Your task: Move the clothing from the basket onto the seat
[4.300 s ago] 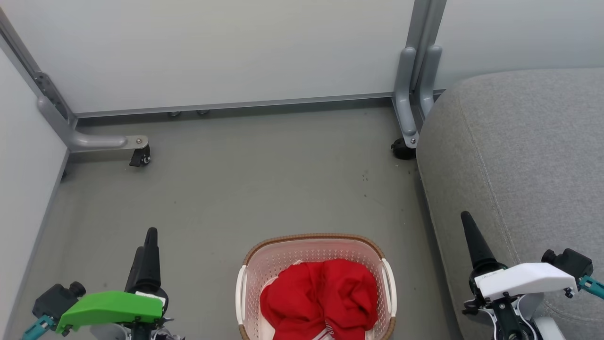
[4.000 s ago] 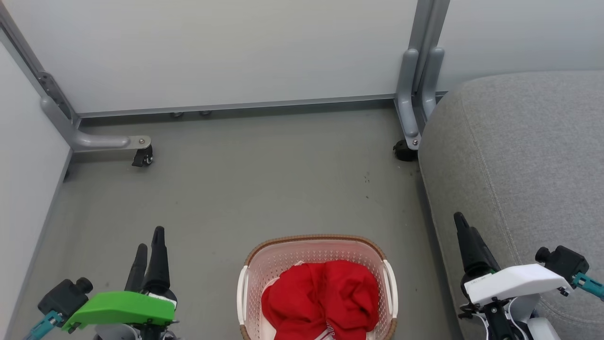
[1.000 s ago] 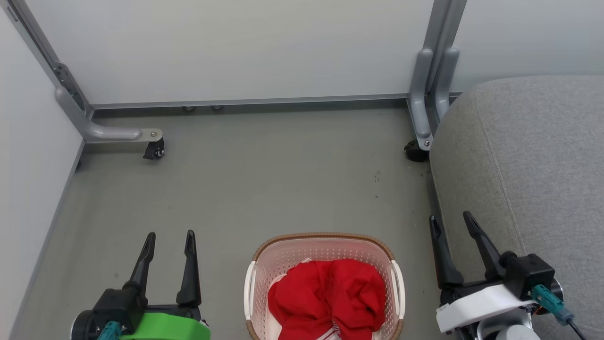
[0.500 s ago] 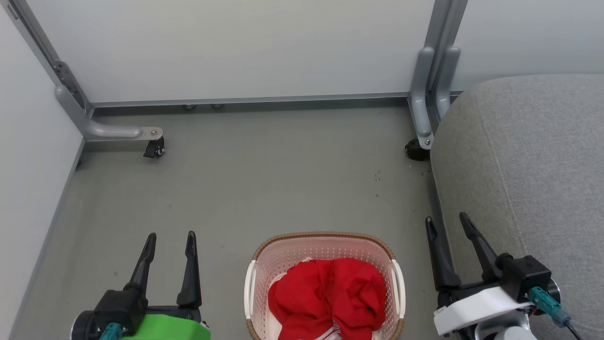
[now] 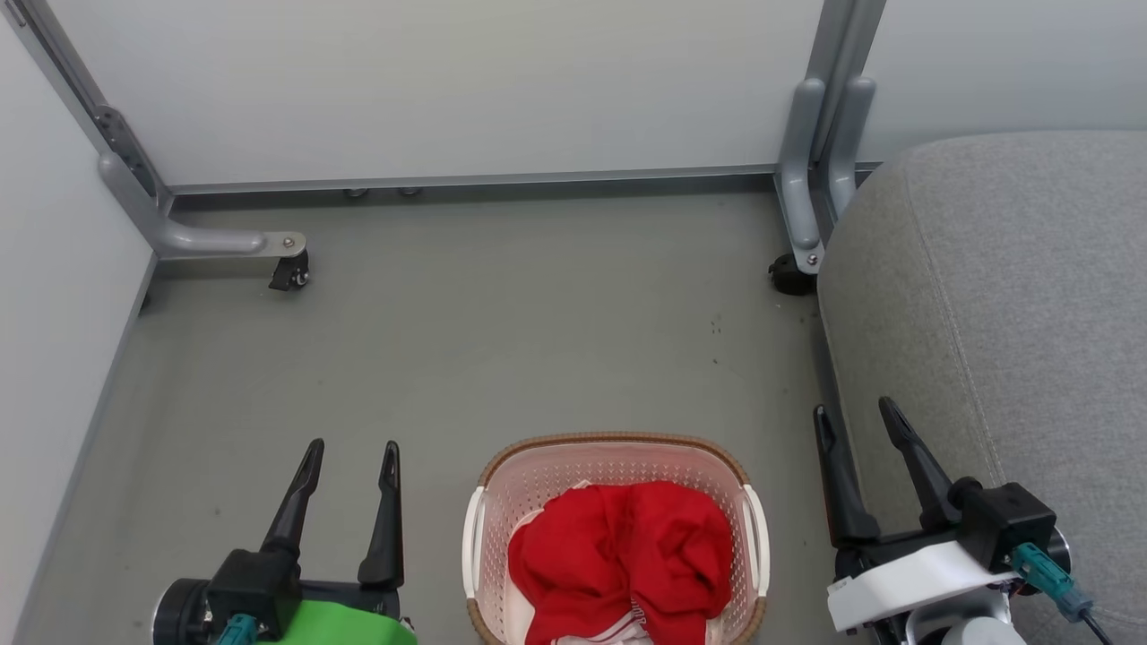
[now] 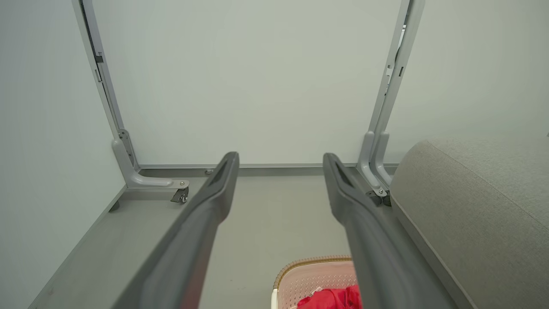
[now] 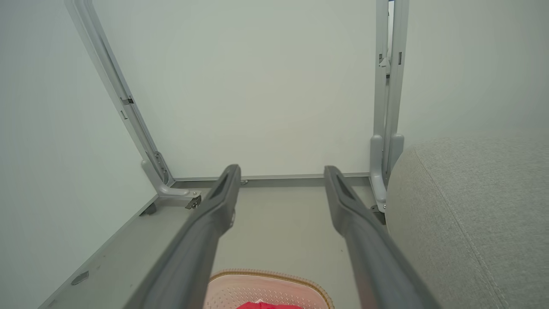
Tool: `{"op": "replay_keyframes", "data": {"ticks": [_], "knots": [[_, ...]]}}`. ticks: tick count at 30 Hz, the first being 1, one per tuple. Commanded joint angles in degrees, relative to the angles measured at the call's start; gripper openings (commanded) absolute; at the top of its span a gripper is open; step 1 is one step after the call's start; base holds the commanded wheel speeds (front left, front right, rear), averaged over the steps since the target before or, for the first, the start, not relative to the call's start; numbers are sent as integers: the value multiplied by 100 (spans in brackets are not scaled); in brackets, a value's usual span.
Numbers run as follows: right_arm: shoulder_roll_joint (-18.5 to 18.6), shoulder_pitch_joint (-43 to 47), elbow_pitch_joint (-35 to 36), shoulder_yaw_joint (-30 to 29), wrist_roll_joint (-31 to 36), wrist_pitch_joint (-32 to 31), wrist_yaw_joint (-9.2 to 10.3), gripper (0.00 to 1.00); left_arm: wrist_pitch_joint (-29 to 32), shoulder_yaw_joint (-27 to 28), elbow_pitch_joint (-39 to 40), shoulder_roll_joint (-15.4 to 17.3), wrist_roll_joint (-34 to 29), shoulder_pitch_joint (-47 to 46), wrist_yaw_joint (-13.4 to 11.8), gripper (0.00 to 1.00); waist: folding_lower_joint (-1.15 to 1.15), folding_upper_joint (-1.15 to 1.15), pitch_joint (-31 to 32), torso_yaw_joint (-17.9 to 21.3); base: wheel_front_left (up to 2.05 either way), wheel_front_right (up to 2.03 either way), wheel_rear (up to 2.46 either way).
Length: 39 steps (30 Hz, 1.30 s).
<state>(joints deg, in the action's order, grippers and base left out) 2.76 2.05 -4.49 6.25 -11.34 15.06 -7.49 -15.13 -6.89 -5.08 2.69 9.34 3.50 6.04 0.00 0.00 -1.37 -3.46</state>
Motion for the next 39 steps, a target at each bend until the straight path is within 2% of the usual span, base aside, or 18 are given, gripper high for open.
{"op": "replay_keyframes", "data": {"ticks": [1, 15, 20, 26, 34, 39], "knots": [[23, 18, 35, -23, 4, 18, 0, 100, -4, 4, 33, 36, -64, 13, 21, 100, 0, 0, -79, 6, 0, 0, 0], [23, -625, 242, -373, 317, 18, 0, 100, -4, -174, -94, 35, -79, -670, 129, 100, 0, 0, -1348, 56, 0, 0, 0], [23, -908, 295, -647, 441, 18, 0, 100, -4, -367, -313, 37, -348, -1061, 152, 100, 0, 0, -1884, 109, 0, 0, 0], [23, -1211, 516, -985, 636, 18, 0, 100, -4, -982, -836, 310, -616, -1592, 149, 100, 0, 0, -2545, 253, 0, 0, 0], [20, -1598, 906, -1463, 685, 18, 0, 100, -4, -1838, -1703, 604, -594, -2472, 146, 100, 0, 0, -3435, 543, 0, 0, 0], [18, -1794, 1156, -1531, 676, 17, 0, 100, -3, -2339, -2301, 785, -916, -3150, 146, 100, 0, 0, -3914, 689, 0, 0, 0]]}}
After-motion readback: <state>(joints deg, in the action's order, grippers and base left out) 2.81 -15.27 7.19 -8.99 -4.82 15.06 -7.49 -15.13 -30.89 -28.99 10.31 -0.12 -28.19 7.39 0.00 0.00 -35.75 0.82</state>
